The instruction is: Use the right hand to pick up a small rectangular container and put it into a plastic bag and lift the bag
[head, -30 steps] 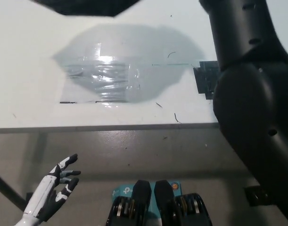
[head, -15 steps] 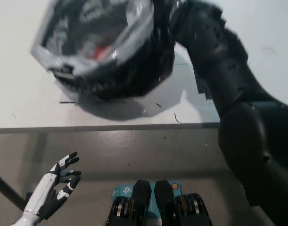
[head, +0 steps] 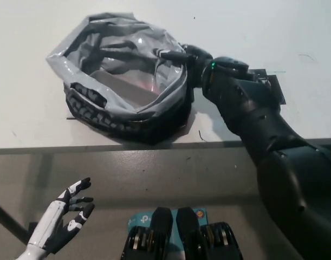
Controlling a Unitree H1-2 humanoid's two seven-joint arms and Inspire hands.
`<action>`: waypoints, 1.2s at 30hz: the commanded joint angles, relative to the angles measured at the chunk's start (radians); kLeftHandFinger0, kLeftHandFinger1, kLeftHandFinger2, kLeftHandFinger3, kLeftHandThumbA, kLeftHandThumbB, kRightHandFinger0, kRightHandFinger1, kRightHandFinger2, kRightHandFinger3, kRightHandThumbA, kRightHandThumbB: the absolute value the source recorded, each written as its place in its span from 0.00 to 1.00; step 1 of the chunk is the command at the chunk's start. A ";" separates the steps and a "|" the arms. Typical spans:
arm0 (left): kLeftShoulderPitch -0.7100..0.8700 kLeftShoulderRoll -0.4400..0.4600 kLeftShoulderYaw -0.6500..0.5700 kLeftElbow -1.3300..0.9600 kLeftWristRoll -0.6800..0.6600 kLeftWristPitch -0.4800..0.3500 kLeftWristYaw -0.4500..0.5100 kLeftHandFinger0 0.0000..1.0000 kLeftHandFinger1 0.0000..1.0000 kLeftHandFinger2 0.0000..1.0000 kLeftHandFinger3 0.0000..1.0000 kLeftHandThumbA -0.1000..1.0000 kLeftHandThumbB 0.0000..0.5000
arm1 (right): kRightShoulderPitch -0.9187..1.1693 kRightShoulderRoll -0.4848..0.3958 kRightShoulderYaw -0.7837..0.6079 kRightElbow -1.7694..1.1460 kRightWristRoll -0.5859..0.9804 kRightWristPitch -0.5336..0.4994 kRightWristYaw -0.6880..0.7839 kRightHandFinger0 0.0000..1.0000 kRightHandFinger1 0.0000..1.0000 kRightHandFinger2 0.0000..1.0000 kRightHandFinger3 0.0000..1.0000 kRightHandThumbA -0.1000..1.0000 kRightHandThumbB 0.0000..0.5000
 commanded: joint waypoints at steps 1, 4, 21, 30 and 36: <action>0.010 0.022 -0.002 -0.038 0.006 0.000 0.001 0.66 0.75 0.89 0.91 0.82 0.70 | -0.113 -0.033 0.077 -0.069 -0.078 -0.075 0.074 1.00 1.00 1.00 1.00 0.89 0.83; 0.032 0.016 -0.005 -0.039 0.002 -0.010 0.002 0.68 0.75 0.86 0.88 0.79 0.69 | -0.135 -0.043 0.133 -0.120 -0.118 -0.075 0.040 1.00 1.00 1.00 1.00 0.83 0.93; 0.037 0.013 -0.015 -0.035 0.021 -0.024 0.009 0.67 0.73 0.81 0.86 0.72 0.60 | -0.232 -0.137 0.507 -0.585 -0.444 0.118 0.024 1.00 1.00 1.00 1.00 0.91 1.00; 0.015 0.013 0.005 -0.035 0.001 -0.032 0.019 0.79 0.85 0.90 0.97 0.84 0.65 | -0.098 -0.247 0.488 -1.051 -0.584 0.009 -0.089 1.00 1.00 1.00 1.00 1.00 0.84; -0.043 0.026 0.028 -0.018 -0.030 -0.035 0.018 0.94 1.00 1.00 1.00 1.00 0.70 | 0.131 -0.431 0.391 -1.668 -0.559 0.092 0.065 1.00 1.00 1.00 1.00 1.00 0.79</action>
